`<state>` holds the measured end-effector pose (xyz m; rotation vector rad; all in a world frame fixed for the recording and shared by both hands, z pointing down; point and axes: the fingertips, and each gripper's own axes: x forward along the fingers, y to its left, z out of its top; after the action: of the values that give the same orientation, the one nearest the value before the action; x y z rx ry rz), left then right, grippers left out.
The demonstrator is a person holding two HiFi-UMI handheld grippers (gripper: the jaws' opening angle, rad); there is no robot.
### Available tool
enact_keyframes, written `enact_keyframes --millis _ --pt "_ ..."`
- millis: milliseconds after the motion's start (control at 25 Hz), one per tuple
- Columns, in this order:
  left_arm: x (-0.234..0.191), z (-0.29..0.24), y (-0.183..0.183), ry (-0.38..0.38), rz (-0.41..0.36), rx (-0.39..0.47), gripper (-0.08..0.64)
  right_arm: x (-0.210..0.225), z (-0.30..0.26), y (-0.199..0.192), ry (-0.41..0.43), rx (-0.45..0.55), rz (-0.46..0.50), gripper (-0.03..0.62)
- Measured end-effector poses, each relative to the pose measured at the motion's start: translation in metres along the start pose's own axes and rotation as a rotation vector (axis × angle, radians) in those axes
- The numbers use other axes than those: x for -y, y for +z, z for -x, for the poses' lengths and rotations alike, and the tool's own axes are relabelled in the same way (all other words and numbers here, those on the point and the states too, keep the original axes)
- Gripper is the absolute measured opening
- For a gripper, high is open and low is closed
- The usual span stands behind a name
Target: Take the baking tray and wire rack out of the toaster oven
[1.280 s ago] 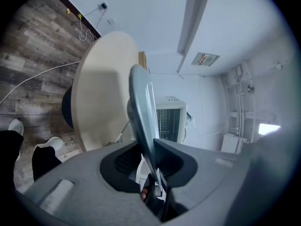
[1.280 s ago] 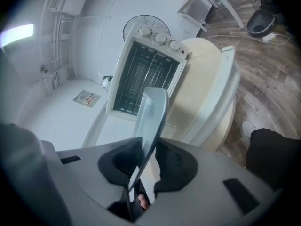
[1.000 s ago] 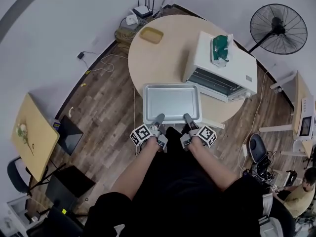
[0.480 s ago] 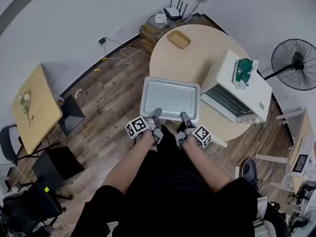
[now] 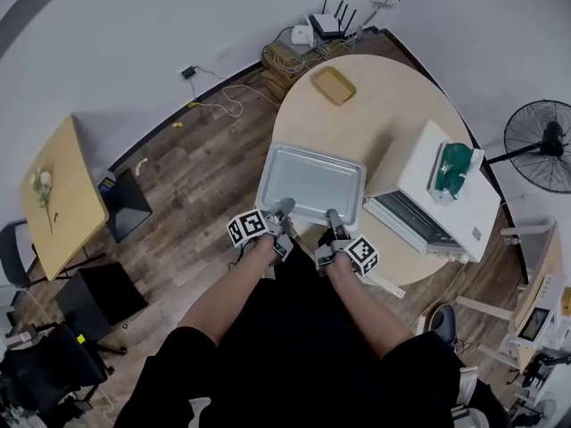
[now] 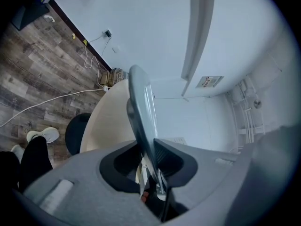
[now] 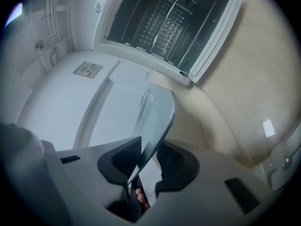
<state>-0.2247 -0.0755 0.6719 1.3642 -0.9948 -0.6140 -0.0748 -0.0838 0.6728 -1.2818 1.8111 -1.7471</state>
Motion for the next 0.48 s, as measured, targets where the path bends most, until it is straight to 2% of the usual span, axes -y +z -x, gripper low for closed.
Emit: enact_keyframes --millis 280,480 --pt "-0.013 -0.052 0.028 0.049 -0.025 -0.047 0.080 0.015 -0.046 0.023 -0.038 0.000 -0.048 0.090" --pt "-0.023 -0.077 0.042 0.093 -0.050 -0.100 0.080 0.025 -0.068 0.032 -0.064 0.037 -0.071 0.092"
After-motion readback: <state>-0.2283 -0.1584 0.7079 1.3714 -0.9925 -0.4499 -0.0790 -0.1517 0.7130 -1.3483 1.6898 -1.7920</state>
